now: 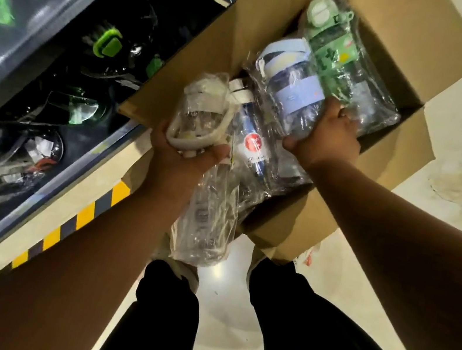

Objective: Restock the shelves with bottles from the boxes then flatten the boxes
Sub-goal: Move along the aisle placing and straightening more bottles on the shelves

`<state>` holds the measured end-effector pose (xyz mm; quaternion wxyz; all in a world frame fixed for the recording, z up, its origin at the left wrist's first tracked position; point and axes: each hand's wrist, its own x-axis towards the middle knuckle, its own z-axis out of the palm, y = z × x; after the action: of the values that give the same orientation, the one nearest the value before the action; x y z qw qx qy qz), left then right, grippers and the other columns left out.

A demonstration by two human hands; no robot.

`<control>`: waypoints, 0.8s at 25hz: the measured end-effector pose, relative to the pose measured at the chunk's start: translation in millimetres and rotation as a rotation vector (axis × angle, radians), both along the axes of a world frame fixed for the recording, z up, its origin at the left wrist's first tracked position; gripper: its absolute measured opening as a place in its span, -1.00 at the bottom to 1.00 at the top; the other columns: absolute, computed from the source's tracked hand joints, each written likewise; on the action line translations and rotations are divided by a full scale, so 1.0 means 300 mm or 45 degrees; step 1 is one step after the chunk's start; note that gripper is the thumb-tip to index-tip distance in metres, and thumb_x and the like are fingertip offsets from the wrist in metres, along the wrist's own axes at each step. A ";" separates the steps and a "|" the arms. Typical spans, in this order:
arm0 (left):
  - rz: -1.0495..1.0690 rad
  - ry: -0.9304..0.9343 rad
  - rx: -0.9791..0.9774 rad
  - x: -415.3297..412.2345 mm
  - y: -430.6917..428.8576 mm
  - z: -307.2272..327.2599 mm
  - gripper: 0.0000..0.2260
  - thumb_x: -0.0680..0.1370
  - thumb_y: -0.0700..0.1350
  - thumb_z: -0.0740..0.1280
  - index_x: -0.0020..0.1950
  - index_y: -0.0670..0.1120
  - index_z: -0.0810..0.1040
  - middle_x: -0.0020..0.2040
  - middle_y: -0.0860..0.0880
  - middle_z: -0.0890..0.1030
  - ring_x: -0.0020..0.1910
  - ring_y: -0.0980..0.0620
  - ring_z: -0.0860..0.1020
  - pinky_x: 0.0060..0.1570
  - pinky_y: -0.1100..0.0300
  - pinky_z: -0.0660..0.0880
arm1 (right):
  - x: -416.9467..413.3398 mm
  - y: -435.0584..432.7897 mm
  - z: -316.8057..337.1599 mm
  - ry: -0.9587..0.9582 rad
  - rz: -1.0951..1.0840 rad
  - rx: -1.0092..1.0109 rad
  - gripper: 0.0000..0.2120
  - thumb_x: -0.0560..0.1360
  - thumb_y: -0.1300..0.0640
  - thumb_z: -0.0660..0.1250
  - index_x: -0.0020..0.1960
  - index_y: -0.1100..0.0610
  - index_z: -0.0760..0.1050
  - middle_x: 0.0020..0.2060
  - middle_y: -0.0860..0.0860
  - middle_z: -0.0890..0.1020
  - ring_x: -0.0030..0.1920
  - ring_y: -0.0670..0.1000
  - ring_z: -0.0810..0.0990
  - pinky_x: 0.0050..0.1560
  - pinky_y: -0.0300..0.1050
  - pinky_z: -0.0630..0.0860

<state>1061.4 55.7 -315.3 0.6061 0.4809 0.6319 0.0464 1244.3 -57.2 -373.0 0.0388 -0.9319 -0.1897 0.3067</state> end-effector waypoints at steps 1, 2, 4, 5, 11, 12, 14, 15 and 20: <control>0.005 -0.013 -0.001 -0.004 0.003 0.013 -0.19 0.41 -0.21 0.57 0.54 -0.09 0.19 0.27 0.02 0.49 0.14 0.08 0.56 -0.17 0.53 0.52 | -0.018 -0.029 0.016 0.020 -0.019 0.055 -0.08 0.32 -0.15 0.51 0.49 0.10 0.12 0.40 0.21 0.36 0.39 0.26 0.33 0.24 0.16 0.42; 0.002 -0.022 0.000 -0.005 0.006 0.034 -0.20 0.41 -0.18 0.57 0.53 -0.09 0.20 0.25 0.03 0.50 0.11 0.10 0.56 -0.16 0.53 0.52 | -0.040 -0.055 0.054 0.079 -0.072 0.126 -0.09 0.30 -0.15 0.53 0.47 0.10 0.16 0.36 0.18 0.42 0.33 0.24 0.40 0.23 0.13 0.44; 0.040 -0.095 -0.040 -0.016 0.011 0.092 -0.24 0.38 -0.17 0.61 0.48 -0.14 0.30 0.27 -0.01 0.56 0.13 0.05 0.61 0.03 0.30 0.61 | -0.108 -0.112 0.162 0.295 -0.298 0.352 -0.12 0.24 -0.14 0.58 0.41 0.10 0.25 0.26 0.10 0.52 0.22 0.16 0.51 0.21 0.11 0.51; 0.054 -0.134 -0.072 -0.027 0.020 0.133 -0.26 0.34 -0.16 0.62 0.44 -0.18 0.36 0.27 -0.07 0.60 0.18 -0.02 0.62 0.13 0.09 0.62 | -0.151 -0.135 0.238 0.405 -0.437 0.478 -0.15 0.23 -0.10 0.60 0.38 0.10 0.29 0.22 0.04 0.55 0.18 0.11 0.56 0.18 0.10 0.54; -0.079 -0.473 -0.214 -0.088 0.071 0.625 -0.38 0.32 -0.03 0.59 0.32 -0.20 0.56 0.23 -0.20 0.65 0.23 -0.20 0.61 0.27 -0.27 0.50 | -0.359 -0.161 0.852 0.687 -0.653 0.870 -0.41 0.32 0.24 0.60 0.25 0.09 0.42 0.02 -0.10 0.66 -0.02 -0.18 0.66 -0.09 -0.31 0.54; -0.090 -0.540 -0.213 -0.108 0.071 0.735 -0.44 0.36 -0.08 0.56 0.32 -0.21 0.56 0.23 -0.22 0.64 0.23 -0.21 0.61 0.27 -0.27 0.49 | -0.393 -0.153 0.973 0.679 -0.643 0.922 -0.46 0.32 0.26 0.59 0.20 0.08 0.44 -0.04 -0.12 0.67 -0.06 -0.21 0.66 -0.11 -0.33 0.53; -0.093 -0.642 -0.192 -0.161 0.068 0.969 -0.48 0.41 -0.13 0.52 0.33 -0.24 0.54 0.24 -0.26 0.62 0.23 -0.23 0.60 0.26 -0.32 0.48 | -0.471 -0.133 1.214 0.631 -0.630 1.003 -0.39 0.26 0.20 0.64 0.21 0.11 0.43 -0.06 -0.12 0.67 -0.10 -0.22 0.65 -0.11 -0.34 0.53; -0.082 -0.671 -0.197 -0.189 0.067 1.073 -0.44 0.39 -0.11 0.54 0.34 -0.25 0.51 0.26 -0.28 0.60 0.23 -0.26 0.59 0.24 -0.38 0.46 | -0.508 -0.130 1.317 0.612 -0.623 1.045 -0.30 0.21 0.11 0.65 0.24 0.11 0.41 -0.04 -0.10 0.67 -0.07 -0.20 0.65 -0.08 -0.30 0.54; -0.016 -0.799 -0.233 -0.394 0.090 1.574 -0.23 0.29 -0.15 0.59 0.46 -0.16 0.39 0.30 -0.22 0.59 0.24 -0.22 0.58 0.25 -0.32 0.48 | -0.679 -0.117 1.765 0.566 -0.469 1.245 -0.32 0.28 0.25 0.62 0.29 0.02 0.38 -0.10 -0.29 0.66 -0.10 -0.27 0.63 -0.11 -0.37 0.51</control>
<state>943.1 82.7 156.8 0.8121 0.3905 0.4129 0.1318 1040.5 -92.2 156.5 0.5576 -0.7363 -0.1312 0.3602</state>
